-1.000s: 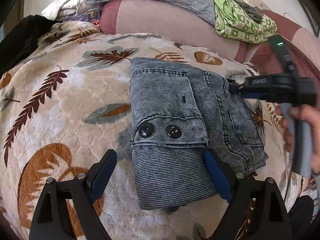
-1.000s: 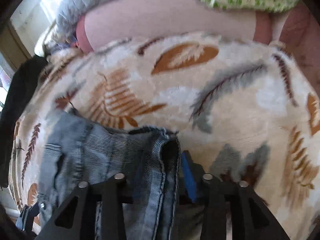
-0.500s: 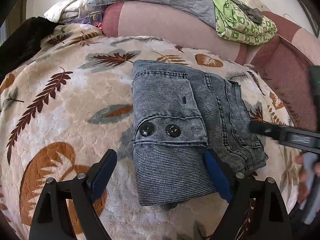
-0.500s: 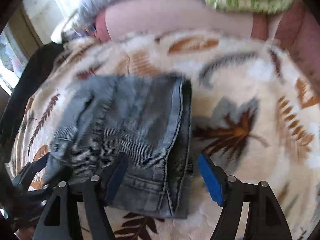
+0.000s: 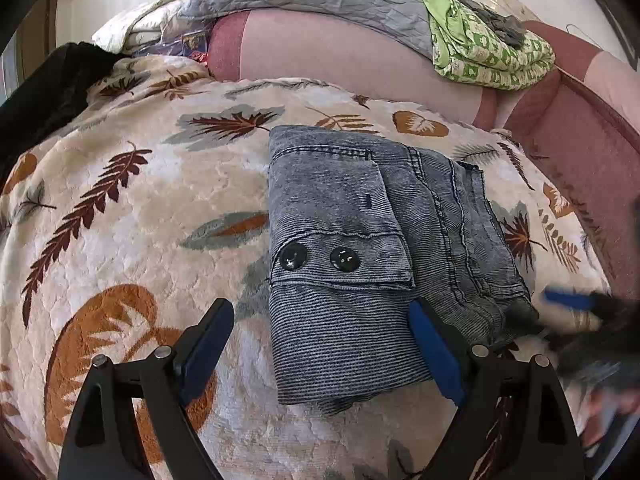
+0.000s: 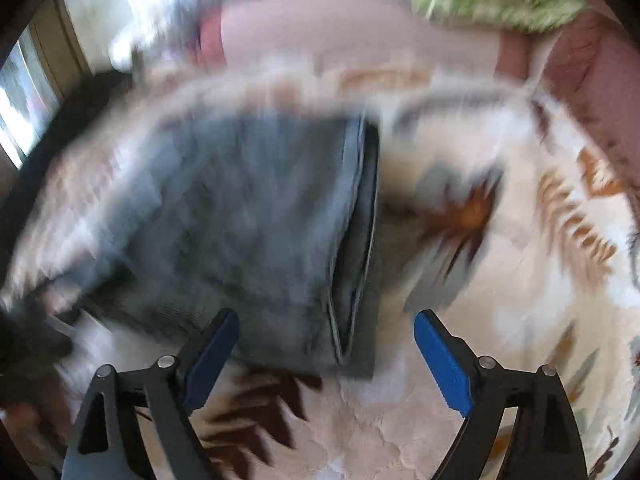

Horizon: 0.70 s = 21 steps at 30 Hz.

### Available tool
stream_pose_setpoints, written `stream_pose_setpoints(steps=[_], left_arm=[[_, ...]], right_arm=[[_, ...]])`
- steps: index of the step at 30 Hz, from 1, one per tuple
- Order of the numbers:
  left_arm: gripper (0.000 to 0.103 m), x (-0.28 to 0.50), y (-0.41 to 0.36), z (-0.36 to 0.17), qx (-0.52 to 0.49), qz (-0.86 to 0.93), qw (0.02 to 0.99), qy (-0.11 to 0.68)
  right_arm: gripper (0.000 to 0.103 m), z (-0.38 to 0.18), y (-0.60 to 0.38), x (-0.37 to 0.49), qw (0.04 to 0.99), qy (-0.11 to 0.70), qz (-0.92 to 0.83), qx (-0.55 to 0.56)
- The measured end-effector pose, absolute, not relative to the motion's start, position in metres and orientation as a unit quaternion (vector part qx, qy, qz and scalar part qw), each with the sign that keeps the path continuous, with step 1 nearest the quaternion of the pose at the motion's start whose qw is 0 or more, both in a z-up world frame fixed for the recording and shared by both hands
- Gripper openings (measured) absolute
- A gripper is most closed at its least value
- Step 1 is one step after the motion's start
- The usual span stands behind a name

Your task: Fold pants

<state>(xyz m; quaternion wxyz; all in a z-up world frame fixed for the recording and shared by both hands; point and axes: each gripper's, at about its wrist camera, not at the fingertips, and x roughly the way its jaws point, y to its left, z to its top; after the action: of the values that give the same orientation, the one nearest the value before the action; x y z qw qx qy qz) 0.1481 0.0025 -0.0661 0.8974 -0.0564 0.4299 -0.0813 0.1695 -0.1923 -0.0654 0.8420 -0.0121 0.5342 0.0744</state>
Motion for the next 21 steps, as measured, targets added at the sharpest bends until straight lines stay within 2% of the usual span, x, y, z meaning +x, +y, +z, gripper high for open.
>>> stream_pose_setpoints(steps=[2,4,11,21], left_arm=[[0.089,0.146,0.001,-0.066,-0.050,-0.075,0.900,0.427],[0.089,0.141,0.001,-0.060,-0.041,-0.070,0.902,0.424],[0.089,0.109,-0.010,-0.034,-0.017,-0.045,0.912,0.408],[0.089,0.065,-0.023,-0.009,0.000,-0.019,0.917,0.398]], right_arm=[[0.100,-0.064,-0.204,0.170,0.848,0.526,0.062,0.016],[0.098,-0.044,-0.210,0.161,0.857,0.508,0.070,0.039],[0.102,0.004,-0.214,0.104,0.899,0.430,0.079,0.010],[0.103,0.014,-0.217,0.046,0.915,0.395,0.079,-0.024]])
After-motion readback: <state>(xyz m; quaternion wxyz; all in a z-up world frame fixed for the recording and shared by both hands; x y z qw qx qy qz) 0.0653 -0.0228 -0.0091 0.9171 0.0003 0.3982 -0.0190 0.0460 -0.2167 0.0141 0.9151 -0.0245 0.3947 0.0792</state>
